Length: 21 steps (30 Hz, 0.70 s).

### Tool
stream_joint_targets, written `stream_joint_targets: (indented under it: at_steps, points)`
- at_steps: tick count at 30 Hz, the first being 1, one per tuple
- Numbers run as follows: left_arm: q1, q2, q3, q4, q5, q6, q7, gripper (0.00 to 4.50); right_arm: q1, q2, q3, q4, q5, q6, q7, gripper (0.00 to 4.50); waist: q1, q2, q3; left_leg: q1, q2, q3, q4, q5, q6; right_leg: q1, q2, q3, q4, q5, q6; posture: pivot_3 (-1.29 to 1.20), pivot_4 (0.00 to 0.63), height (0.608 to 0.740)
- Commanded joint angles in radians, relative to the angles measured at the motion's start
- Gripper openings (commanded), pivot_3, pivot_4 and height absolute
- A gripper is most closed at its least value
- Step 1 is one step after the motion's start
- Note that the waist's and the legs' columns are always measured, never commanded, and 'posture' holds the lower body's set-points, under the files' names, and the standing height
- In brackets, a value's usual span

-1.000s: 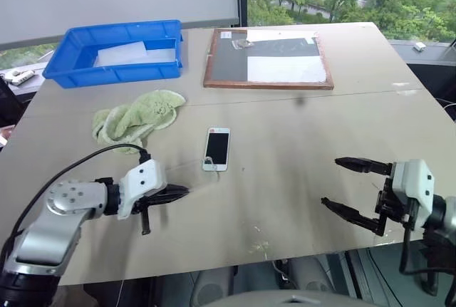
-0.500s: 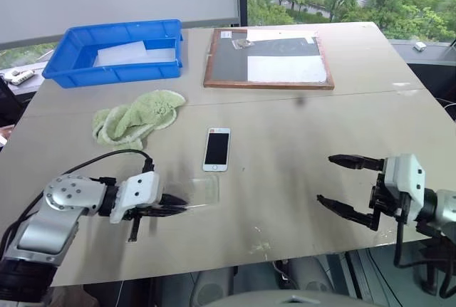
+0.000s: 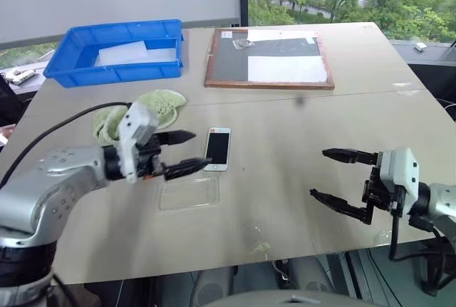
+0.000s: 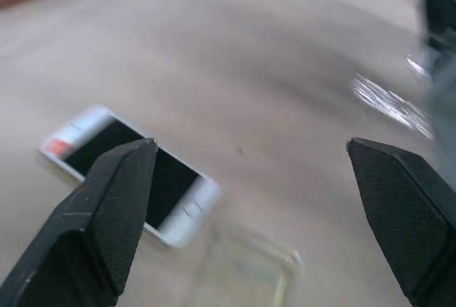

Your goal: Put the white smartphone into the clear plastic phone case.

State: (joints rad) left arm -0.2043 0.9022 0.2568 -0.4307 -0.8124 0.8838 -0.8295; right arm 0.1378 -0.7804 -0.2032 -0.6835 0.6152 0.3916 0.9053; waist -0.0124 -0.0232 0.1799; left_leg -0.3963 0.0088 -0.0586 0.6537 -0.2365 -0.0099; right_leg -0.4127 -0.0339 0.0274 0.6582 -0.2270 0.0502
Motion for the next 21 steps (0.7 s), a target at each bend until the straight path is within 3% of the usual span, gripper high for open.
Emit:
stream_joint_targets:
  at_steps: [1, 2, 5, 6, 9, 14, 21]
  points:
    - [-0.121, -0.09, -0.016, -0.042, -0.043, 0.187, 0.258, 4.44, -0.015, -0.004, -0.008, -0.002, 0.01, -0.004, 0.001, 4.5, 0.0, 0.0, 0.0, 0.0, 0.0, 0.0, 0.0, 0.0, 0.0, 0.0, 0.0, 0.0, 0.0, 0.0, 0.0, 0.0, 0.15, 0.74]
    - [-0.162, -0.13, -0.022, -0.043, -0.053, 0.243, 0.33, 4.44, -0.018, -0.004, -0.007, 0.0, 0.009, -0.004, 0.0, 4.5, 0.0, 0.0, 0.0, 0.0, 0.0, 0.0, 0.0, 0.0, 0.0, 0.0, 0.0, 0.0, 0.0, 0.0, 0.0, 0.0, 0.15, 0.74]
    - [-0.358, -0.273, -0.063, -0.04, 0.131, 0.664, 0.65, 4.44, -0.015, -0.006, -0.011, -0.005, 0.01, -0.001, -0.003, 4.5, 0.005, -0.002, 0.001, -0.001, -0.002, -0.002, 0.001, 0.0, 0.0, 0.001, 0.0, -0.001, 0.001, 0.0, 0.0, 0.0, 0.15, 0.74]
    - [-0.393, -0.309, -0.06, 0.006, 0.103, 0.717, 0.689, 4.44, -0.012, -0.006, -0.013, -0.007, 0.011, 0.0, -0.004, 4.5, 0.003, -0.003, 0.0, -0.001, -0.002, -0.004, 0.003, 0.0, 0.0, 0.001, 0.0, -0.002, 0.001, 0.0, 0.001, 0.0, 0.15, 0.74]
    - [-0.441, -0.408, -0.021, 0.149, -0.06, 0.731, 0.788, 4.44, -0.001, -0.006, -0.019, -0.012, 0.013, 0.004, -0.008, 4.5, -0.005, -0.003, 0.0, 0.001, -0.002, -0.002, 0.003, 0.0, 0.0, 0.002, 0.0, -0.001, 0.002, 0.0, 0.001, 0.0, 0.15, 0.74]
    - [-0.475, -0.497, -0.019, 0.279, -0.163, 0.731, 1.071, 4.44, 0.022, -0.015, -0.039, -0.031, 0.015, 0.012, -0.011, 4.5, -0.002, -0.003, 0.001, 0.001, -0.002, -0.003, 0.002, 0.0, 0.0, 0.002, 0.0, 0.0, 0.003, 0.001, 0.0, 0.0, 0.15, 0.74]
    - [-0.569, -0.507, -0.121, 0.351, -0.233, 0.731, 1.257, 4.44, 0.048, -0.006, -0.054, -0.052, 0.006, 0.011, -0.036, 4.5, 0.003, -0.003, 0.001, 0.0, -0.003, -0.003, 0.003, 0.0, 0.0, 0.002, -0.001, -0.001, 0.003, 0.002, -0.002, 0.0, 0.15, 0.74]
